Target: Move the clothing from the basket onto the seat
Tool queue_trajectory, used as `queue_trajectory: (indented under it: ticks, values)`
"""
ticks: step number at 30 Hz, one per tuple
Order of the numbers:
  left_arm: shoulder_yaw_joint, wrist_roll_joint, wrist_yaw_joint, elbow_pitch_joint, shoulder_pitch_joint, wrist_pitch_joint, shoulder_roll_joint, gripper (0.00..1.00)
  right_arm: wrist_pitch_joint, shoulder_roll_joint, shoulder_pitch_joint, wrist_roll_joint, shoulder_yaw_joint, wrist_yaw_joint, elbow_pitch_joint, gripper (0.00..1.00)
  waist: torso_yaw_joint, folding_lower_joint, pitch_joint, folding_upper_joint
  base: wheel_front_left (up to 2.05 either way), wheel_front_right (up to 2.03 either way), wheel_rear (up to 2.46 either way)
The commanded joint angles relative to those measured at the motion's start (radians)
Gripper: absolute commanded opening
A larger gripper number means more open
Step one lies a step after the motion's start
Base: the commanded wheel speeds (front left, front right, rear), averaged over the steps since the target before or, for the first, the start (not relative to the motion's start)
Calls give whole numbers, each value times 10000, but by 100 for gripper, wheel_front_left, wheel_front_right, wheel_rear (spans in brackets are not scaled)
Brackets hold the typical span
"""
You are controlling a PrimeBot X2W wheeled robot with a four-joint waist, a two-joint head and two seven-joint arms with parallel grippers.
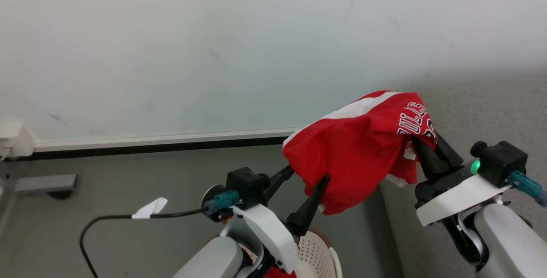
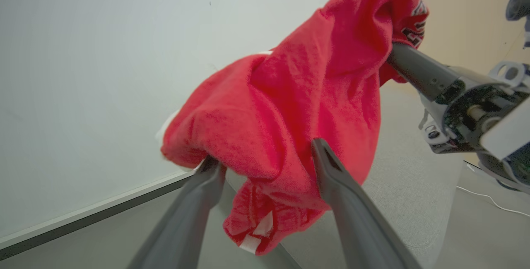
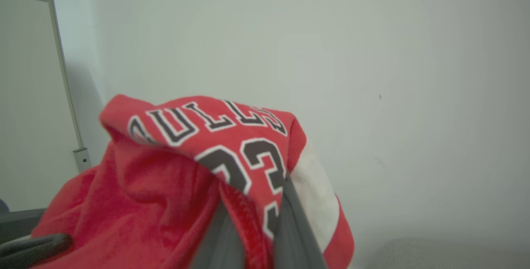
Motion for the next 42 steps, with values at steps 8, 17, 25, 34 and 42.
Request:
queue_trajectory:
  ticks: [8, 17, 25, 34, 42]
  values:
    - [-76, 106, 16, 7, -142, -326, 66, 100, -23, -480, -52, -343, -1062, -21, -606, 0, -1723, -1, 548, -1, 0, 0, 0]
    - [-410, 627, 124, 84, -419, -485, 248, 100, -25, -446, 331, -738, -1974, -21, -1261, 0, -3261, -1, 1081, -1, 0, 0, 0]
    - [-585, 981, 223, 207, -608, -578, 484, 100, -25, -233, 691, -855, -2505, -21, -1807, 0, -4455, -1, 1419, -1, 0, 0, 0]
    - [-823, 1236, 206, 304, -861, -803, 434, 100, -25, -161, 1037, -724, -3014, -22, -2213, 0, -4814, -1, 1707, -1, 0, 0, 0]
    - [-1024, 1471, 104, 165, -1130, -888, 576, 100, -25, -400, 533, -476, -2931, -22, -1895, 0, -4826, -1, 2125, -1, 0, 0, 0]
